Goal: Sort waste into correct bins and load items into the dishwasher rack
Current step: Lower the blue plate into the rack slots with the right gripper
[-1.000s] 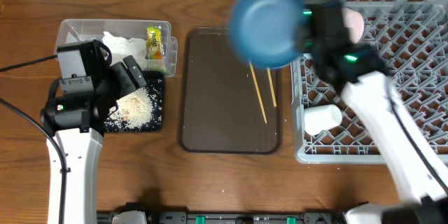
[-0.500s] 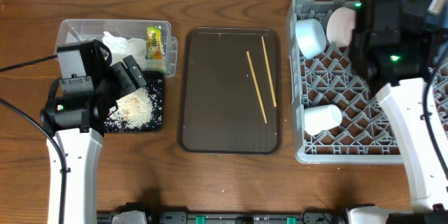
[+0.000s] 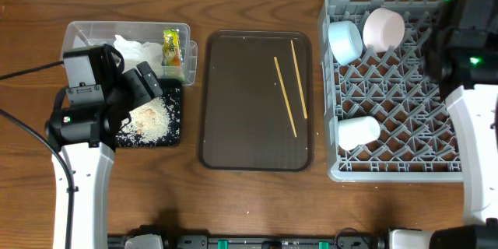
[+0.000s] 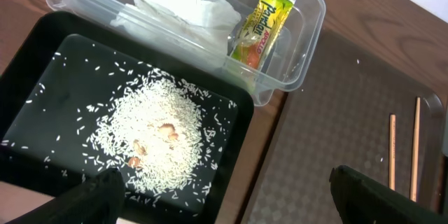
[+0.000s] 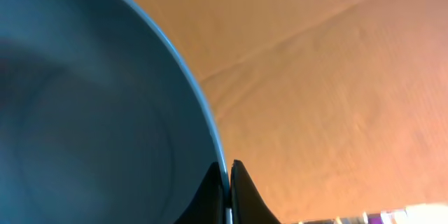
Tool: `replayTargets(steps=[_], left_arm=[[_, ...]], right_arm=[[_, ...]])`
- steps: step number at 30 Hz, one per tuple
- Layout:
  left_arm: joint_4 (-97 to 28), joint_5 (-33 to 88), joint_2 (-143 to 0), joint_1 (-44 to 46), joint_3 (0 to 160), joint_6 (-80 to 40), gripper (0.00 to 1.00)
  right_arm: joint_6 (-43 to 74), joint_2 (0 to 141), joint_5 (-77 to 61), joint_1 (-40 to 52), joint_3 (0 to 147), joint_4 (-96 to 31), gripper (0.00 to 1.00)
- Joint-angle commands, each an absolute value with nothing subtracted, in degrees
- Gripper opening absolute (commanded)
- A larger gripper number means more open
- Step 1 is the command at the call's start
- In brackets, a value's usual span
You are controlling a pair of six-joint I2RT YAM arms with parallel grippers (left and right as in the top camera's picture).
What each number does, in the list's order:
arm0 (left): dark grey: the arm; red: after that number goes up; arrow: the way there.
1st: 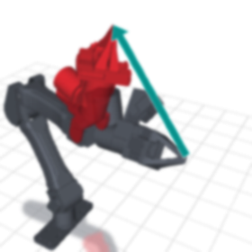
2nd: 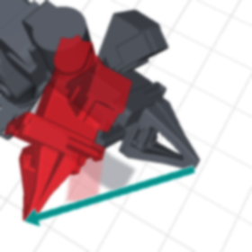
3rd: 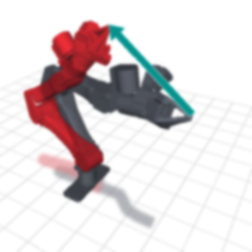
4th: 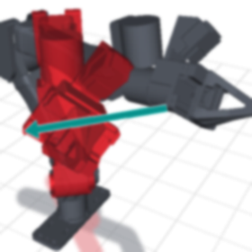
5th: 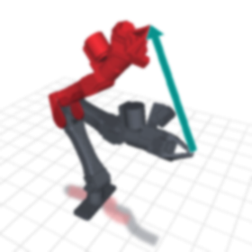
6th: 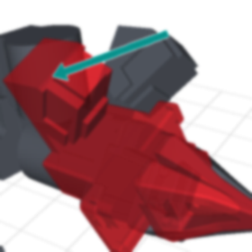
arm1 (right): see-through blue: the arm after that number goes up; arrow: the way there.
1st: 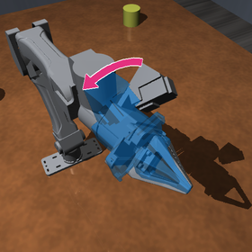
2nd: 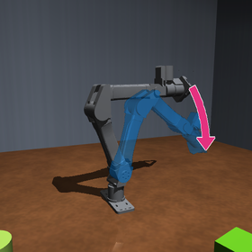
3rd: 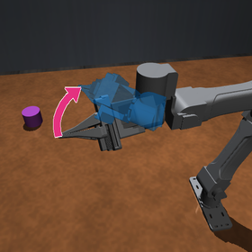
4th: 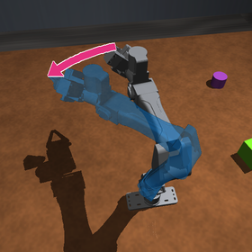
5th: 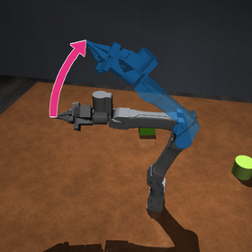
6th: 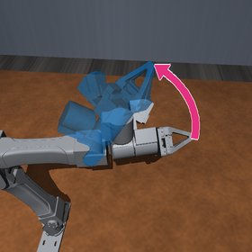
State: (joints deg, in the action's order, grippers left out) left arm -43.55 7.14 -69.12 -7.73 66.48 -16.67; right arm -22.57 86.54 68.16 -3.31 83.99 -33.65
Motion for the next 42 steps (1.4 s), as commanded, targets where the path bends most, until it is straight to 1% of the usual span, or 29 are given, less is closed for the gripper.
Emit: replayTargets(steps=[1,2,7,10,12,22,35,42], left_arm=[[-43.7,6.83,-69.14,-7.97,67.51,-16.21,0.96],[-43.7,6.83,-69.14,-7.97,67.51,-16.21,0.96],[-43.7,6.83,-69.14,-7.97,67.51,-16.21,0.96],[-43.7,6.83,-69.14,-7.97,67.51,-16.21,0.96],[-43.7,6.83,-69.14,-7.97,67.51,-16.21,0.96],[-43.7,6.83,-69.14,-7.97,67.51,-16.21,0.96],[-43.7,6.83,-69.14,-7.97,67.51,-16.21,0.96],[-43.7,6.83,-69.14,-7.97,67.51,-16.21,0.96]], right_arm=[[-42.63,87.7,62.24,-4.82,84.42,-30.61,0.01],[-47.07,87.77,61.04,-5.19,84.42,-29.36,0.01],[-59.53,88.09,49.74,-5.72,84.42,-26.11,0.01],[-67.13,89.34,48.18,-6.15,84.42,-25.45,0.01],[-68.86,90.35,48.75,-7.01,84.42,-24.51,0.02],[-68.86,93.93,47.97,-12.03,84.36,-24.27,0.01],[-68.84,99.59,48.27,-12.25,84.31,-26.17,0.01],[-65.19,100.29,46.74,-12.08,84.31,-26.13,0.01]])
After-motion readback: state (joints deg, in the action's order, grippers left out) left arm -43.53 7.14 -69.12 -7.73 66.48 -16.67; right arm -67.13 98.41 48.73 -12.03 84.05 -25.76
